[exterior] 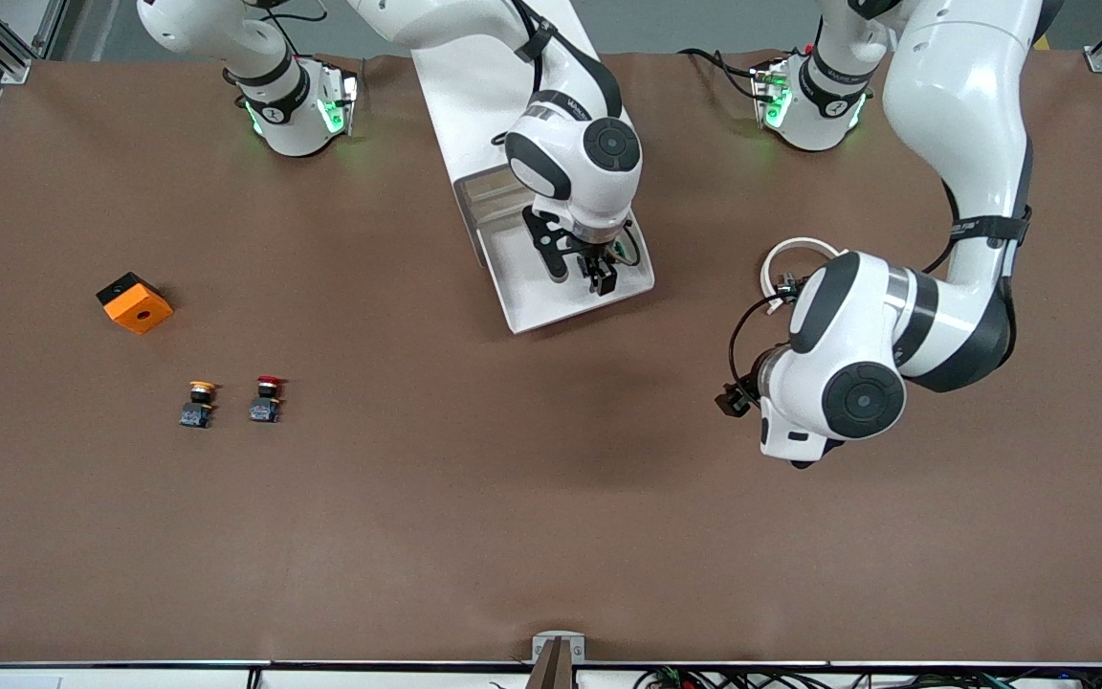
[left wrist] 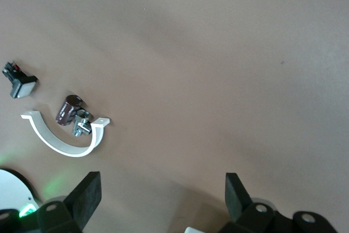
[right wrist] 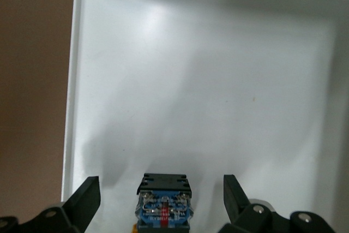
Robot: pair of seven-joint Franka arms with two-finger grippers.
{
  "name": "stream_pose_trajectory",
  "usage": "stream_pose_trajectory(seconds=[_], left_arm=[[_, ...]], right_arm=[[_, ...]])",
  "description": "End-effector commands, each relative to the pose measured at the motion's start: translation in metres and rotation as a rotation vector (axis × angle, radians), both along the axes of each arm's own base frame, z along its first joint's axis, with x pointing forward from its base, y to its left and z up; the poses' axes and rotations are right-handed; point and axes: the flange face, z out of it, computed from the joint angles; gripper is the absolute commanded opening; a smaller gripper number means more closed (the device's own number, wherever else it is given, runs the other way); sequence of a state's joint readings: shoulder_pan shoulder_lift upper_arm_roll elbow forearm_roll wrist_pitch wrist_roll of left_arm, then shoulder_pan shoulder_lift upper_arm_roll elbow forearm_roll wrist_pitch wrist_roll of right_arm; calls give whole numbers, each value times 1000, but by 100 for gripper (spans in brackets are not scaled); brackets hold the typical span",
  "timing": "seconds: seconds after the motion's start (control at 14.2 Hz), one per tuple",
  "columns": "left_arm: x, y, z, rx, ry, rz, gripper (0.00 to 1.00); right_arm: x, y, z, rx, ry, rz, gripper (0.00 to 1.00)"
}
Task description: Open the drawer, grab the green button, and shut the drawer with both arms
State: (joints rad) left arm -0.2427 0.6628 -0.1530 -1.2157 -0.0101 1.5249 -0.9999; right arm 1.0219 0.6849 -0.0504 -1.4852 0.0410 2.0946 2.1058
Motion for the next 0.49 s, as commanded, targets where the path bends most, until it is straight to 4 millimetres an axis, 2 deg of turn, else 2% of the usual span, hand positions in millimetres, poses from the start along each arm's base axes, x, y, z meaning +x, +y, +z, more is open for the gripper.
stream_pose_trajectory(seconds=[0.0, 0.07, 0.28, 0.42], left_arm=[[-13, 7, 17, 5, -9, -63, 100], [-14, 9, 22, 3, -15, -92, 100], [-13, 11, 28, -9, -37, -135, 100], [-11, 10, 28, -13, -50, -136, 100]], right_arm=[[0, 9, -9, 15, -9, -19, 100], [-1, 9, -9, 17, -9, -13, 91], [-2, 11, -7, 23, -11, -9, 31], [-2, 14, -2, 31, -16, -5, 0]])
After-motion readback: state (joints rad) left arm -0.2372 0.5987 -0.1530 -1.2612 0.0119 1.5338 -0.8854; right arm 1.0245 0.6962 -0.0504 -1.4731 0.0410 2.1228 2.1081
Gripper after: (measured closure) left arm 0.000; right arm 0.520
